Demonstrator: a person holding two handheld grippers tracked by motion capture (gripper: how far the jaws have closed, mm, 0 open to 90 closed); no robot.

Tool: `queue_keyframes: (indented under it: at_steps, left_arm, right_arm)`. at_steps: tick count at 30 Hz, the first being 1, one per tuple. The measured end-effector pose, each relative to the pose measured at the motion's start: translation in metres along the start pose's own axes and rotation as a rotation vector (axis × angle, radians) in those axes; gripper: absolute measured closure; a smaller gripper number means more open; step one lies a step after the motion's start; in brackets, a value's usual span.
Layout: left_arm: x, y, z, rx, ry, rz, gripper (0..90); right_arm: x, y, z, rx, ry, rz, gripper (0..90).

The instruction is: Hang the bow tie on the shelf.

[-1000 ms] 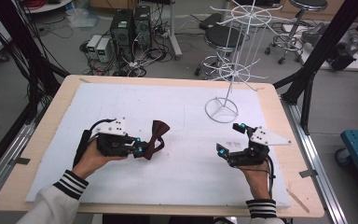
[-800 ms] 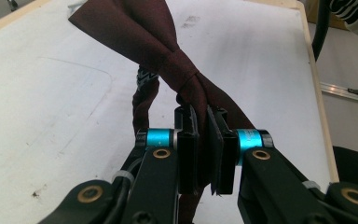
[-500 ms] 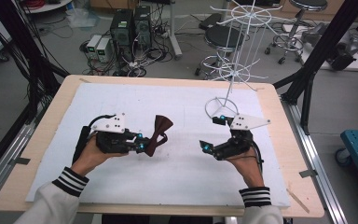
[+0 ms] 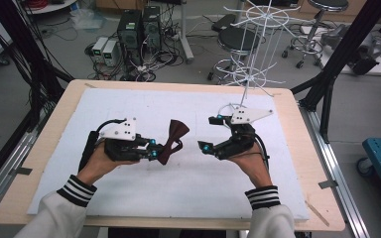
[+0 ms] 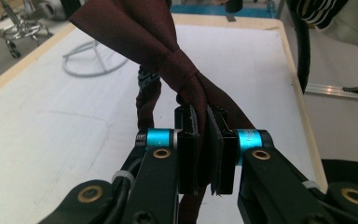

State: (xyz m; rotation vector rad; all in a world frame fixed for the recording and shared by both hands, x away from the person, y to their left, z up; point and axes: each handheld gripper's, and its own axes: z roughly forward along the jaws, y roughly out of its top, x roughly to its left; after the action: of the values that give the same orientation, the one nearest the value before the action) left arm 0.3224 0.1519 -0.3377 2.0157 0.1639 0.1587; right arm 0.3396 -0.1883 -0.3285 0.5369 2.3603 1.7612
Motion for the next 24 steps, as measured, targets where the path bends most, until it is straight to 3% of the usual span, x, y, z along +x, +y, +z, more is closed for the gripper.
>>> queue_keyframes:
  at_steps: [6,8,13,16,24]
  left_arm:
    - [-0.002,0.004,0.002,-0.009,-0.010,0.026,83.0]
    - [-0.003,0.005,0.002,-0.014,-0.014,0.034,83.0]
    - [-0.005,0.006,0.003,-0.020,-0.014,0.051,83.0]
    - [-0.006,0.007,0.003,-0.020,-0.012,0.060,83.0]
    - [-0.007,0.007,0.004,-0.013,-0.019,0.075,83.0]
  right_arm:
    - [0.002,0.012,0.014,0.022,0.049,-0.008,7.4]
    - [0.003,0.018,0.020,0.025,0.079,-0.011,12.6]
    - [0.003,0.022,0.028,0.041,0.100,-0.012,15.9]
    - [0.004,0.024,0.031,0.061,0.101,-0.022,23.2]
    - [0.003,0.025,0.039,0.078,0.139,-0.008,27.8]
